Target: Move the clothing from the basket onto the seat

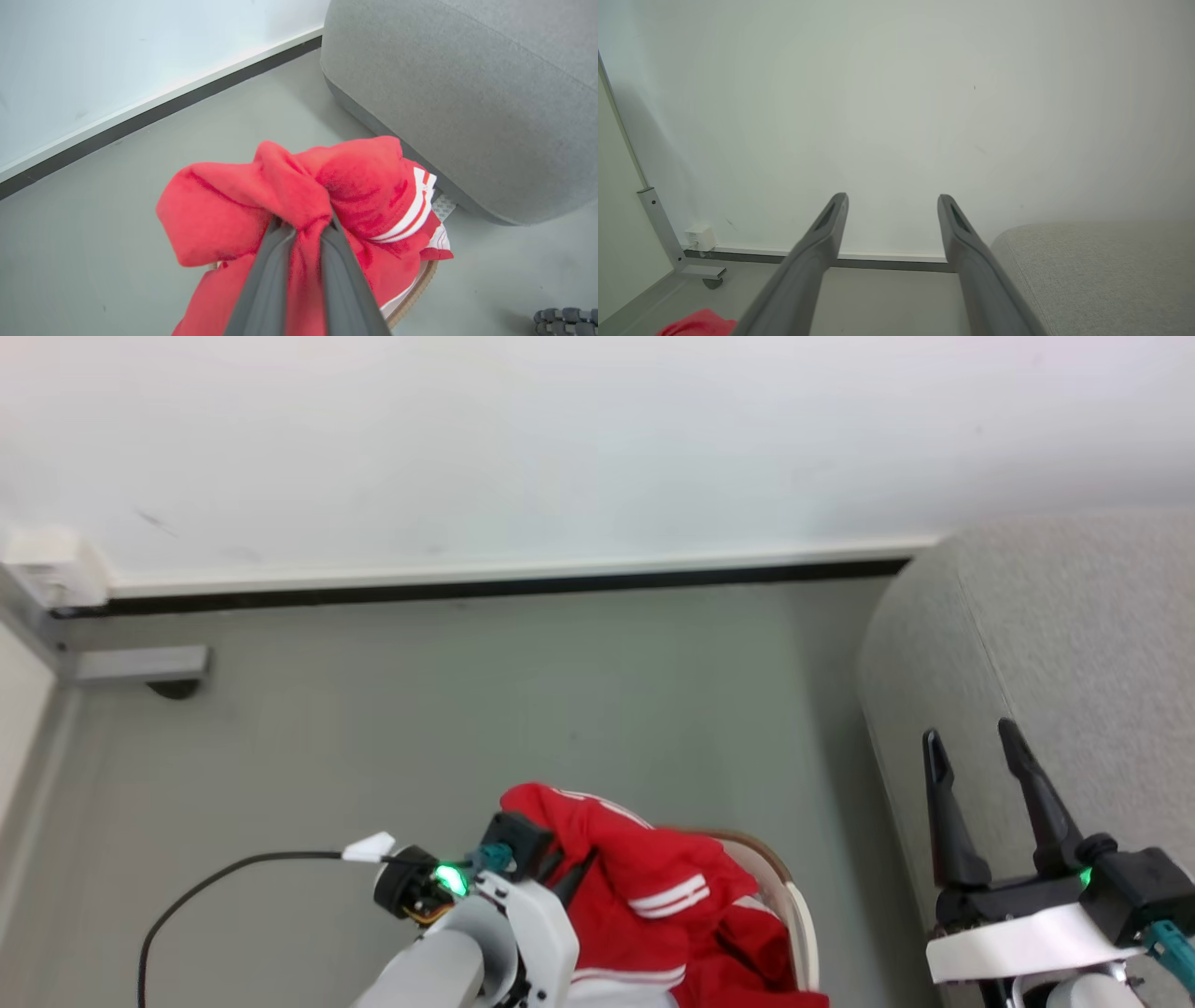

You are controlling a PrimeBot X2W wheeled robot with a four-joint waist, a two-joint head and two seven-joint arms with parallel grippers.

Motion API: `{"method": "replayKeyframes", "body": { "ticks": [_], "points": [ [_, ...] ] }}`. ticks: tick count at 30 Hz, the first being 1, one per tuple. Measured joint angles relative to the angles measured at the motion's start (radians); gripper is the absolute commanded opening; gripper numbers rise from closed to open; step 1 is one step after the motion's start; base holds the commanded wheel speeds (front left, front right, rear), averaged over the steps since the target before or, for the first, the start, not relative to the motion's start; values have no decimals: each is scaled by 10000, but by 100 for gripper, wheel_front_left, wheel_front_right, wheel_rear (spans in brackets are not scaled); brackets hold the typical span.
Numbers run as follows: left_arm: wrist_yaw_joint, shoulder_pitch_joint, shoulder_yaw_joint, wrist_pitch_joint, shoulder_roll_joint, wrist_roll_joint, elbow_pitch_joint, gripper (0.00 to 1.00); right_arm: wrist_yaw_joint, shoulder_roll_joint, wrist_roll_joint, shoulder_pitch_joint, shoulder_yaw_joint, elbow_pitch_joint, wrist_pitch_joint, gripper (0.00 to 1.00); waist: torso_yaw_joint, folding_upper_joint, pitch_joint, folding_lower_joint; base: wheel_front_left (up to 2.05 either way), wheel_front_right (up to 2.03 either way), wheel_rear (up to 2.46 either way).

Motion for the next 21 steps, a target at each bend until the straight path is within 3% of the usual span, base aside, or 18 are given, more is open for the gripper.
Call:
{"method": "replayKeyframes", "body": {
  "ticks": [6,13,21],
  "points": [
    [31,-74,508,-309,12,-746,-1016,0,0,-2,92,345,148,132,-2,100,485,0,-605,0,0,0,0],
    [384,-230,1179,-468,182,-1168,-2959,0,0,-4,132,553,476,291,-2,100,837,0,-1080,1,0,0,0],
    [631,-225,1716,-46,395,-1829,-5241,0,0,-6,148,694,884,399,-2,100,962,0,-1330,1,0,0,0]
  ]
}}
